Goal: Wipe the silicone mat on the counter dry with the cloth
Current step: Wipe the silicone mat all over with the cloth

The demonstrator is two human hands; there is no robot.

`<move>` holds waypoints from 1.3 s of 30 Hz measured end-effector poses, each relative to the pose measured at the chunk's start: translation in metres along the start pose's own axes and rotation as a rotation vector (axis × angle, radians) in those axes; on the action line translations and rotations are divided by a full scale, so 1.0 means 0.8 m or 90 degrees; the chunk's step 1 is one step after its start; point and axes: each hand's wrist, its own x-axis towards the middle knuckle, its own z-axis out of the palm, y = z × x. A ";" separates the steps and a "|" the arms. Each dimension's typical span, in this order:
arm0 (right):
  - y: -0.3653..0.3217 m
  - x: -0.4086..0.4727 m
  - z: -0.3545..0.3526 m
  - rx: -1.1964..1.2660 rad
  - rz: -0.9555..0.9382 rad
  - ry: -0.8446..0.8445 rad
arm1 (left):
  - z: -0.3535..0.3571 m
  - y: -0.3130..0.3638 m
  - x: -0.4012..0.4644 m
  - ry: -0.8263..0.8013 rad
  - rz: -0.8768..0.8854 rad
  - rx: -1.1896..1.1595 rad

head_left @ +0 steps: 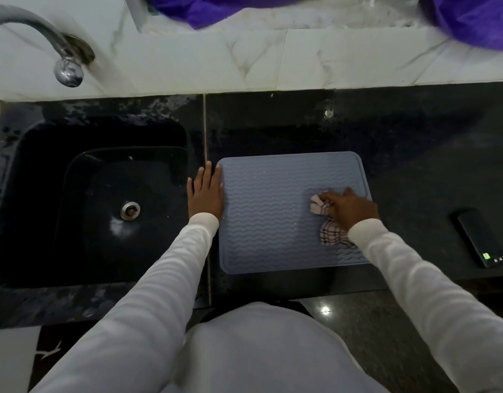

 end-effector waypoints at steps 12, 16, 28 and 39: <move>0.108 0.016 -0.007 0.030 0.169 0.010 | 0.005 0.000 0.000 0.015 -0.004 -0.014; 0.092 0.019 -0.013 0.032 0.166 0.015 | 0.006 0.000 0.000 0.017 -0.006 -0.016; -0.187 -0.043 -0.010 0.180 -0.186 -0.001 | 0.004 0.002 -0.001 0.017 -0.004 -0.012; -0.161 -0.013 0.020 0.117 -0.138 -0.006 | -0.001 -0.003 -0.003 0.006 0.022 -0.007</move>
